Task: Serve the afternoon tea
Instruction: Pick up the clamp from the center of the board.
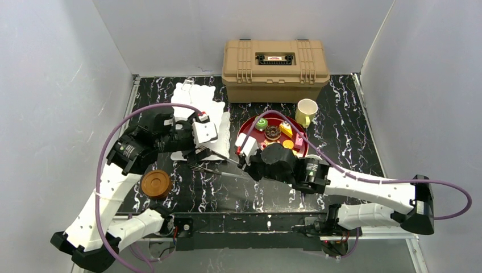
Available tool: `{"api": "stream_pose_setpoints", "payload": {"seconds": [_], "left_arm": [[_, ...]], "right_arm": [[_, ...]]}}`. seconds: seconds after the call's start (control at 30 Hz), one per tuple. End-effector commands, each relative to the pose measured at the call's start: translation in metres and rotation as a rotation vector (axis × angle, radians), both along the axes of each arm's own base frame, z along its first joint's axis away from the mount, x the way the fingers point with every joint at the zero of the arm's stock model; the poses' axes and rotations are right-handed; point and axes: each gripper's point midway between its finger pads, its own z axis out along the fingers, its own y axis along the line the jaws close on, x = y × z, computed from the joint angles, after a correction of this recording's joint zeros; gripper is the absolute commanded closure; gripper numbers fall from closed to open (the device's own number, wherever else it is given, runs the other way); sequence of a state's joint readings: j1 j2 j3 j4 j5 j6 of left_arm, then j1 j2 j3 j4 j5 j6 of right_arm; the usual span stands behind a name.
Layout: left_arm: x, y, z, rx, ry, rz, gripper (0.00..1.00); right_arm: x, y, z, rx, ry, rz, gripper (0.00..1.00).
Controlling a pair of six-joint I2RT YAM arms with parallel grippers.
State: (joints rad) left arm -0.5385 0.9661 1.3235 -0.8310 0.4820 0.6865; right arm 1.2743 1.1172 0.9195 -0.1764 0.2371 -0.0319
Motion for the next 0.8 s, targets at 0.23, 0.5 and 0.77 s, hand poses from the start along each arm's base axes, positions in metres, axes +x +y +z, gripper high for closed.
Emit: {"api": "stream_pose_setpoints", "payload": {"seconds": [0.23,0.5,0.77], "left_arm": [[-0.025,0.007,-0.020,0.071,0.002,-0.128,0.33],[-0.047,-0.002,-0.012,0.026,0.105,-0.212,0.83],[-0.058,-0.014,0.001,-0.099,0.220,-0.173,1.00]], "right_arm": [[-0.029,0.016,0.097,0.061,-0.030,0.227,0.99],[-0.026,0.024,0.135,0.099,-0.093,0.258,0.99],[-0.005,0.032,0.162,0.171,-0.154,0.166,0.59]]}}
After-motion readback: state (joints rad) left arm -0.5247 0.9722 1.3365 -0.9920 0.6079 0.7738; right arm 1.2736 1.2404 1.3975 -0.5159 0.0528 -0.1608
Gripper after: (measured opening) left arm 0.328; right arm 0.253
